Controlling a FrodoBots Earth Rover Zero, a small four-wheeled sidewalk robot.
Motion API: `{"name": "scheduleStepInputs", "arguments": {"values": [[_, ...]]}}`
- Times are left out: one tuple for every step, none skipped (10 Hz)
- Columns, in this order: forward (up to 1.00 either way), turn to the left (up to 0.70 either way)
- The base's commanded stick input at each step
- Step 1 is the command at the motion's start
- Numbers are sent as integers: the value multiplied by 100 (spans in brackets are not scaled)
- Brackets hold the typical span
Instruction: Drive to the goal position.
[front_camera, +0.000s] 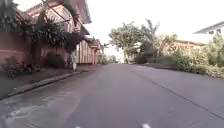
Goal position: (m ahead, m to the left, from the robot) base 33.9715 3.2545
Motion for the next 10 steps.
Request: {"name": "scheduleStepInputs", "arguments": {"values": [[100,0],[100,0],[100,0],[100,0],[100,0],[100,0],[100,0],[100,0],[100,0],[100,0]]}}
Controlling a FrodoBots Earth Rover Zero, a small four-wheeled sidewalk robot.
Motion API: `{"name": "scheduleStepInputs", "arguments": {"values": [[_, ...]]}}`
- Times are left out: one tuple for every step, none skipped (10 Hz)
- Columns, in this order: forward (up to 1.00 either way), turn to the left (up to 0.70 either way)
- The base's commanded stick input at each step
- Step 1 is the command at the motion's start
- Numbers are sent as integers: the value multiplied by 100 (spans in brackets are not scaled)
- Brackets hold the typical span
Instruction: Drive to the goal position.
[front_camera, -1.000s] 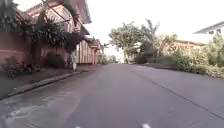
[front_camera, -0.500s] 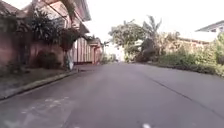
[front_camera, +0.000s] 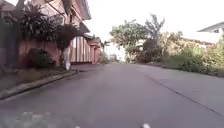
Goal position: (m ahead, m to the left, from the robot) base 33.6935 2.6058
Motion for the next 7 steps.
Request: {"name": "scheduleStepInputs", "arguments": {"values": [[100,0],[100,0],[100,0],[100,0],[100,0],[100,0],[100,0]]}}
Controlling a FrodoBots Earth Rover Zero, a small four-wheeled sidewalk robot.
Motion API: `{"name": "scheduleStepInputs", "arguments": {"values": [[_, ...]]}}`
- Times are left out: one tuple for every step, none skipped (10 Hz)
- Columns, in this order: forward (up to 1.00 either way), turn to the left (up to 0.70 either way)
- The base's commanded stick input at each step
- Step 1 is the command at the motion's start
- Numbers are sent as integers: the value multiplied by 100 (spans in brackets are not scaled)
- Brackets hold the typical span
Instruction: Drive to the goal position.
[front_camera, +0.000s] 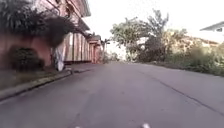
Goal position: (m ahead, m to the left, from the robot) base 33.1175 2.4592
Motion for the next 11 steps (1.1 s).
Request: {"name": "scheduleStepInputs", "arguments": {"values": [[100,0],[100,0],[100,0],[100,0],[100,0],[100,-6],[100,-13],[100,-34],[100,0],[100,0],[100,0]]}}
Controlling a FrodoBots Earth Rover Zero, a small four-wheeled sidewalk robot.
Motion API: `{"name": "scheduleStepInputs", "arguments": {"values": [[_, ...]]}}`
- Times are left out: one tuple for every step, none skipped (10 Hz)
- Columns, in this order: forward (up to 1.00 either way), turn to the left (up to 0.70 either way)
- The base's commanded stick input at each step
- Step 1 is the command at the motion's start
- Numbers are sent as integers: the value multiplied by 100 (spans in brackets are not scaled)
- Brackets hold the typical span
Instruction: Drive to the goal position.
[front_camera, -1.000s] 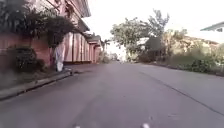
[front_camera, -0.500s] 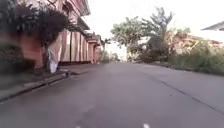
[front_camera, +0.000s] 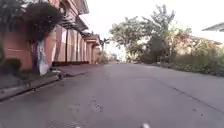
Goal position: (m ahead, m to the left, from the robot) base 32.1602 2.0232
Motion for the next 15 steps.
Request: {"name": "scheduleStepInputs", "arguments": {"values": [[100,0],[100,0],[100,0],[100,0],[100,0],[100,0],[100,0],[100,0],[100,0],[100,0],[100,0],[100,0],[100,0],[100,0],[100,0]]}}
